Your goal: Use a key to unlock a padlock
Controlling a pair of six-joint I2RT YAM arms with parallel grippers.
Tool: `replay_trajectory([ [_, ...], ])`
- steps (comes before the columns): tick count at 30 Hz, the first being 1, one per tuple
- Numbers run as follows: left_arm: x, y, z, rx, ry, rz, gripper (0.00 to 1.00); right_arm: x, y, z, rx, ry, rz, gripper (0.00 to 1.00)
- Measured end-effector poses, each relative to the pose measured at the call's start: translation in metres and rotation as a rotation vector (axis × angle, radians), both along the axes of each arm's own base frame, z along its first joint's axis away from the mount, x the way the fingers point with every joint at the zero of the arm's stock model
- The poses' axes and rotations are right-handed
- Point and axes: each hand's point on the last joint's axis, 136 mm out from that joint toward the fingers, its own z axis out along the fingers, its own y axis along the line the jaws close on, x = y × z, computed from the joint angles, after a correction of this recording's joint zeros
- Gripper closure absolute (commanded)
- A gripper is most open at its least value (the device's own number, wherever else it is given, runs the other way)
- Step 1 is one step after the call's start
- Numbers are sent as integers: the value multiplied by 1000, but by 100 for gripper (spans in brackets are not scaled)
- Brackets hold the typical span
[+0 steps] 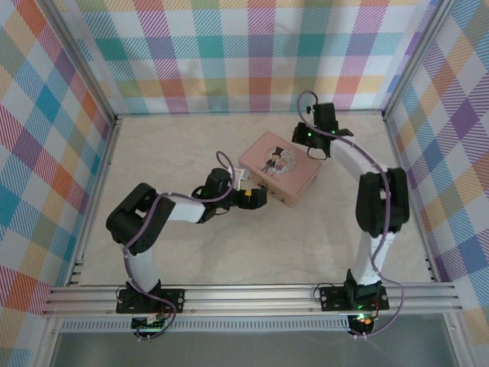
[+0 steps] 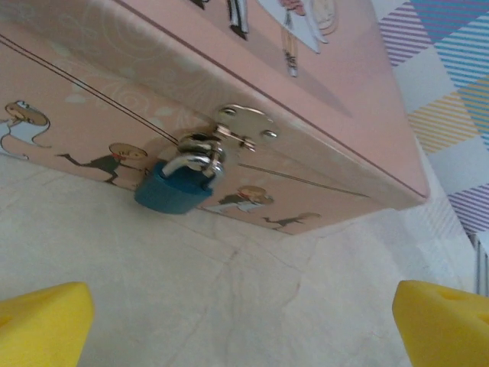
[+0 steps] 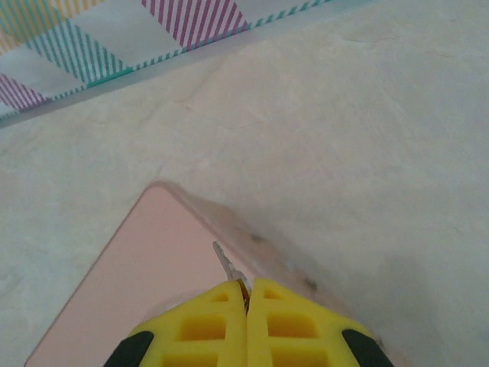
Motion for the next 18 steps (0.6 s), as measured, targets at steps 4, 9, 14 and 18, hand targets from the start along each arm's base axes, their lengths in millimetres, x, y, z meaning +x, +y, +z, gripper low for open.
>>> replay_trajectory([
  [4, 7, -5, -7, 1, -29, -10, 0, 29, 10, -20, -4, 39, 22, 100],
  [9, 14, -10, -7, -6, -72, -20, 0, 45, 27, -45, 8, 112, 85, 100],
  [14, 22, -16, -7, -12, -109, -32, 0, 39, 56, -58, 35, 167, 191, 100],
  [18, 21, -18, -8, -20, -112, -51, 1, 39, 71, -57, 36, 147, 250, 100],
])
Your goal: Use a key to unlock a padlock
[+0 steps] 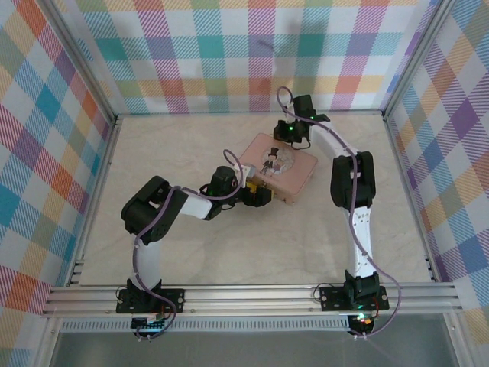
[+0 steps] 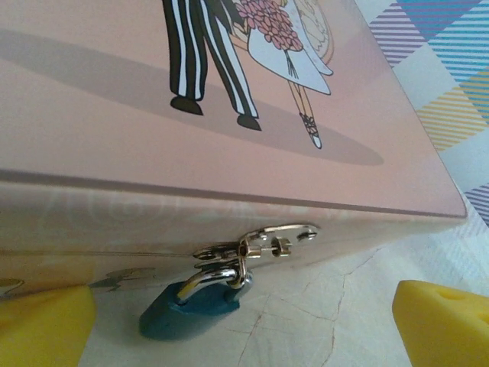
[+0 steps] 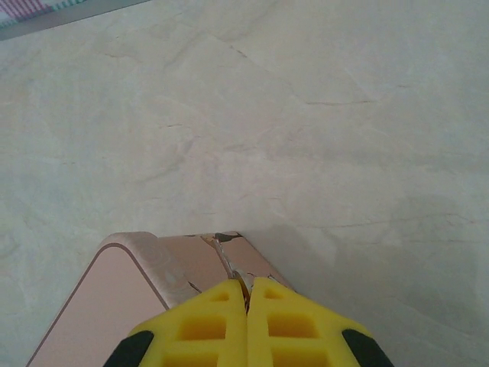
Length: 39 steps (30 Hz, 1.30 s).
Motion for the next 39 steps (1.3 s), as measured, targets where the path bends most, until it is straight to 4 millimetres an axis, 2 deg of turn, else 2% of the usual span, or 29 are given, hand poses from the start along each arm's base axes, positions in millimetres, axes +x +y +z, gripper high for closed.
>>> replay_trajectory([
  [7, -6, -9, 2, -62, -15, -68, 6, 0, 12, 8, 9, -44, 60, 100],
  [10, -9, -14, 3, -73, -22, -83, 5, 0, 16, 7, 15, -53, 71, 100],
  [17, -13, -26, -3, -9, -109, 14, 4, -3, 26, 3, 25, -66, 95, 100],
  [24, -15, -27, -5, 9, -145, 61, 3, -6, 27, 6, 28, -56, 86, 100],
  [29, -18, -26, -4, 1, -151, 56, 3, -12, 14, 14, 5, -13, 49, 100],
  [33, -22, -23, -4, 0, -149, 53, 2, -11, -6, 25, -20, 6, -5, 100],
  [37, -26, -23, -3, -11, -133, 40, 1, -11, -34, 41, -52, 1, -75, 100],
  [39, -29, -25, -1, -22, -121, 29, 1, -13, -54, 48, -77, -8, -123, 100],
])
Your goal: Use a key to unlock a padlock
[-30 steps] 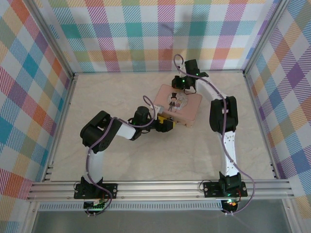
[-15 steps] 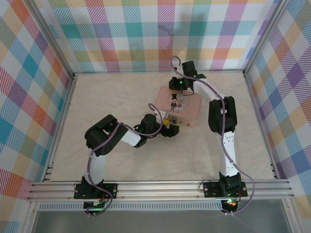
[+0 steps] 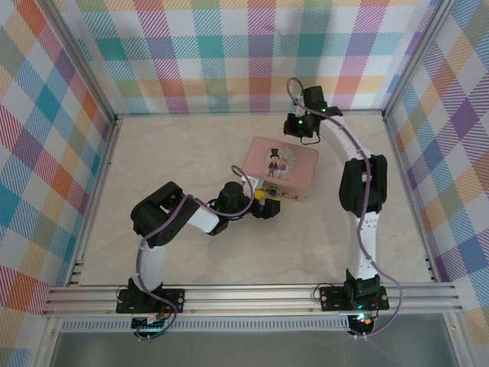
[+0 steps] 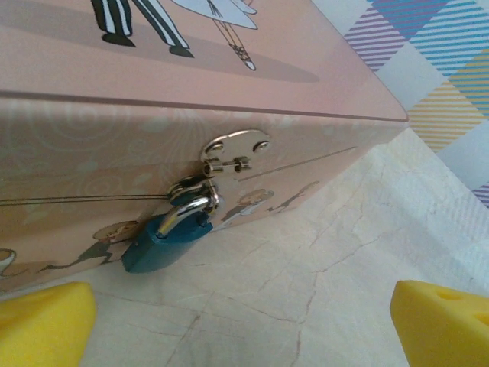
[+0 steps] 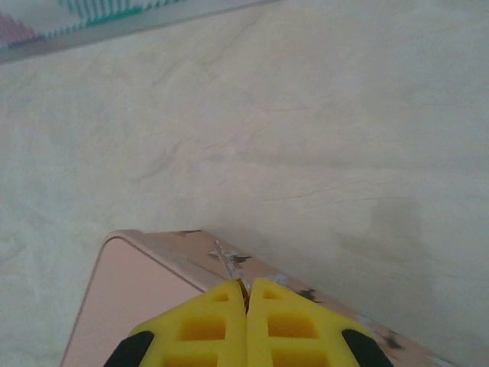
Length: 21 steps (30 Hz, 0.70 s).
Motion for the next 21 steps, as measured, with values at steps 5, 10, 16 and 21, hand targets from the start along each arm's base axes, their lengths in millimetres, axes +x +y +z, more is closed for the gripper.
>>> replay_trajectory([
  [5, -5, -4, 3, -11, 17, -32, 1, -17, -48, 2, -66, 14, -110, 100],
  [10, 0, -7, 6, -11, 12, -26, 1, -31, -87, -25, -129, 63, -204, 100],
  [16, 7, -12, 11, -11, -17, -10, 1, -39, -98, -46, -152, 99, -245, 100],
  [21, 14, -18, 9, 4, -42, 3, 1, -32, -87, -45, -122, 73, -223, 100],
])
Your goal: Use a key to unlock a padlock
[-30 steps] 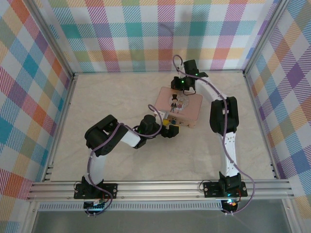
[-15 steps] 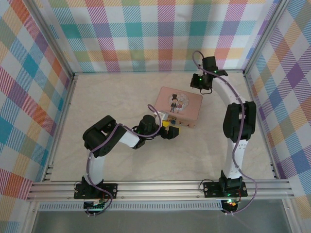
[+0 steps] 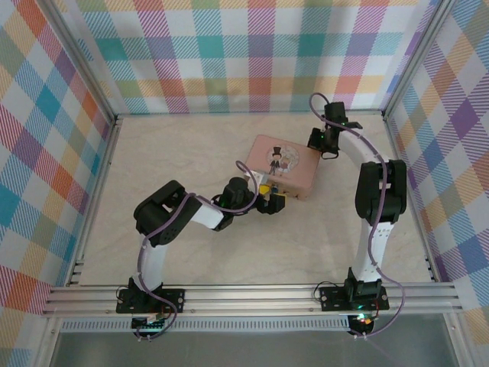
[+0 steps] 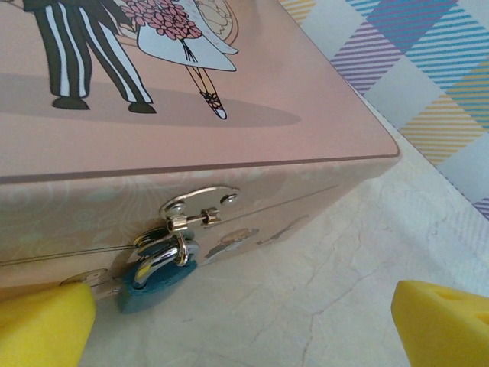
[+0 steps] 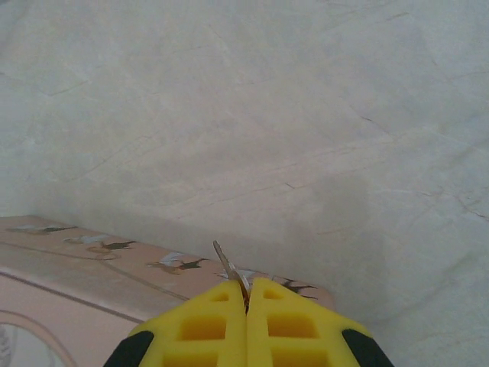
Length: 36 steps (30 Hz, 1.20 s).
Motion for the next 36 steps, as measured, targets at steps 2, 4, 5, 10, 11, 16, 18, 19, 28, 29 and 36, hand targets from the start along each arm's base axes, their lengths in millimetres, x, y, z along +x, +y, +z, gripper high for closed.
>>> replay_trajectory([
  [2, 2, -2, -1, 6, -7, 0, 1, 2, 7, 0, 16, -11, 17, 100],
  [4, 3, -4, -2, 11, -9, -2, 1, 4, 13, -1, 29, -25, 31, 100],
  [5, 4, -4, -2, 14, -11, -3, 2, 5, 15, -1, 35, -33, 35, 100],
  [10, 6, -11, -3, 12, -12, -24, 7, 12, 20, 0, 60, -75, 46, 100],
  [11, 6, -13, -4, 8, -11, -35, 8, 13, 20, 1, 62, -83, 47, 100],
  [16, -1, -21, -3, -13, 12, -91, 11, 17, 28, 0, 72, -94, 65, 100],
  [18, -5, -23, -3, -24, 27, -114, 12, 18, 34, 0, 73, -99, 78, 100],
  [19, -7, -25, -3, -31, 37, -126, 12, 20, 37, 0, 73, -104, 84, 100],
  [28, -7, -29, -2, -50, 72, -104, 9, 23, 58, 0, 85, -148, 122, 100],
  [29, -6, -29, -2, -46, 68, -84, 8, 24, 58, 0, 86, -152, 122, 100],
  [36, -3, -34, -8, 16, 15, 30, 7, 24, 62, 0, 91, -167, 127, 100],
])
